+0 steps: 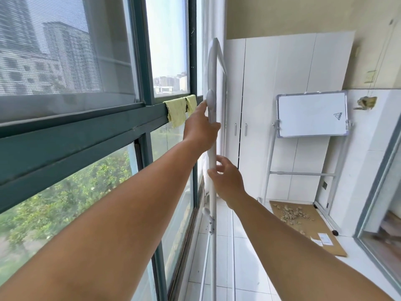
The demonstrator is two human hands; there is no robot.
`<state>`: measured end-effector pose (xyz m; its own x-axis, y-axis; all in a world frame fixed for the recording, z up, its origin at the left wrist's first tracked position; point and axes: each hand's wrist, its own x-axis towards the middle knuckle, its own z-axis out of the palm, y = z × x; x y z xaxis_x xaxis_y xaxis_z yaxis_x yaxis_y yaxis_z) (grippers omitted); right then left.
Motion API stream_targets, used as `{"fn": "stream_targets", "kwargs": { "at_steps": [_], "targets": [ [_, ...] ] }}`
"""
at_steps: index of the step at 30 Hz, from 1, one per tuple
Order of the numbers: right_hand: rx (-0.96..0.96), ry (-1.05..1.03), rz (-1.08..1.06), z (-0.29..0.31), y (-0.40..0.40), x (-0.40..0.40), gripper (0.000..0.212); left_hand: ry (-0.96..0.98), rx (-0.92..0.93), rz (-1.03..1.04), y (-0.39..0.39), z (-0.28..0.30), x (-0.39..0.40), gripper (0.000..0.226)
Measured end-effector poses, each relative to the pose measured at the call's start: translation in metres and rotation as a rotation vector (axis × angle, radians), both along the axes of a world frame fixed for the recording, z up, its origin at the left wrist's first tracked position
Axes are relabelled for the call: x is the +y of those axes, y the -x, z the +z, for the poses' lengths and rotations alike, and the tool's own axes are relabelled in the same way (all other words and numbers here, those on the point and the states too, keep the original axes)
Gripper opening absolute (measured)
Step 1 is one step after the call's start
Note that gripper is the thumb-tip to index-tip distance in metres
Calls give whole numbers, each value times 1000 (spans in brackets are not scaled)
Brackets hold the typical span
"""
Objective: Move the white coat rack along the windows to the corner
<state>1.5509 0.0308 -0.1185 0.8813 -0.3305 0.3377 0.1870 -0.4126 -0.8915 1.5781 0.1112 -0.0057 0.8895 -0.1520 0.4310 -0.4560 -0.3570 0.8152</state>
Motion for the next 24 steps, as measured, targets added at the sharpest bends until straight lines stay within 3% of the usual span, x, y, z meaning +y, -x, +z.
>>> {"fn": "stream_targets", "kwargs": {
  "at_steps": [12, 20, 24],
  "targets": [
    [33, 16, -25, -3, -2, 3, 30, 31, 20, -10, -3, -4, 6, 63],
    [98, -50, 69, 11, 14, -6, 63, 66, 29, -51, 11, -7, 5, 84],
    [119, -66, 23, 19, 25, -15, 65, 71, 28, -38, 21, -8, 4, 89]
  ]
}}
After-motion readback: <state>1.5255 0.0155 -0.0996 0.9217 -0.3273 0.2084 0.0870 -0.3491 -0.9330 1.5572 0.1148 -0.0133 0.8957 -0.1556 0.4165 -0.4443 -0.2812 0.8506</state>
